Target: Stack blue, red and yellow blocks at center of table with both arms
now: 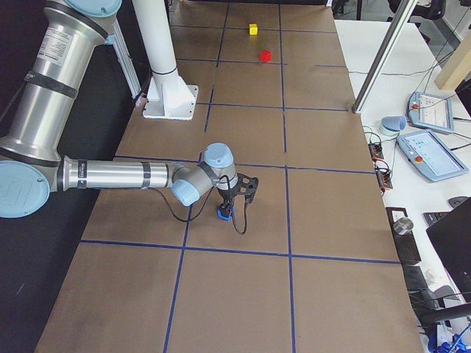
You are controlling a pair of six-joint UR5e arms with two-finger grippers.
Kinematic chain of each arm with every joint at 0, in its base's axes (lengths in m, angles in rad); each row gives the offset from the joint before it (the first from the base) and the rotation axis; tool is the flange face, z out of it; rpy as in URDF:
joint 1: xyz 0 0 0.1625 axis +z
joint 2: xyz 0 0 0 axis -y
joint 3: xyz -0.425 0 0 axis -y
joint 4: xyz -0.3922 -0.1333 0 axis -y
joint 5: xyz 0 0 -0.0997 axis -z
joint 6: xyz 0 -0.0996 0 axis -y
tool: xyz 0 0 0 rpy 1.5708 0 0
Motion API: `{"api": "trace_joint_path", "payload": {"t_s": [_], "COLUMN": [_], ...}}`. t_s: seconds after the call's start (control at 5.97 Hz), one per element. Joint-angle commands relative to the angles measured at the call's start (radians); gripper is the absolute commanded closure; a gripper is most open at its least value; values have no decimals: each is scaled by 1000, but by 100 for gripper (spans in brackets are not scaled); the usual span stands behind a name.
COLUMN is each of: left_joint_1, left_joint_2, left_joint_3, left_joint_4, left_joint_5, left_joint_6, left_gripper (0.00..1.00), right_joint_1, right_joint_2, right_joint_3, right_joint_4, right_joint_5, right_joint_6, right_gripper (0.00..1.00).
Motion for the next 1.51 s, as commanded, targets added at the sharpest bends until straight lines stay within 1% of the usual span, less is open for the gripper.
{"api": "trace_joint_path", "payload": {"t_s": [0.0,0.5,0.84,1.01,1.17,1.34], "left_joint_1": [1,1,1,1,1,1], "left_joint_2": [0,2,2,3,3,3], "left_joint_3": [1,1,4,4,4,4], "left_joint_4": [0,2,3,3,3,3], "left_joint_5": [0,0,0,0,0,0], "left_joint_6": [-1,-1,-1,-1,-1,-1], "left_gripper": [0,0,0,0,0,0], "right_joint_1": [-66,-136,-173,-183,-183,-183], "right_joint_2": [-19,-13,-7,21,26,30], "right_joint_3": [-5,-49,-58,-77,-81,-83], "right_joint_4": [17,17,17,17,19,20], "right_joint_5": [-48,-58,-60,-60,-63,-121], "right_joint_6": [22,23,13,14,16,29], "right_gripper": [1,0,0,0,1,12]}}
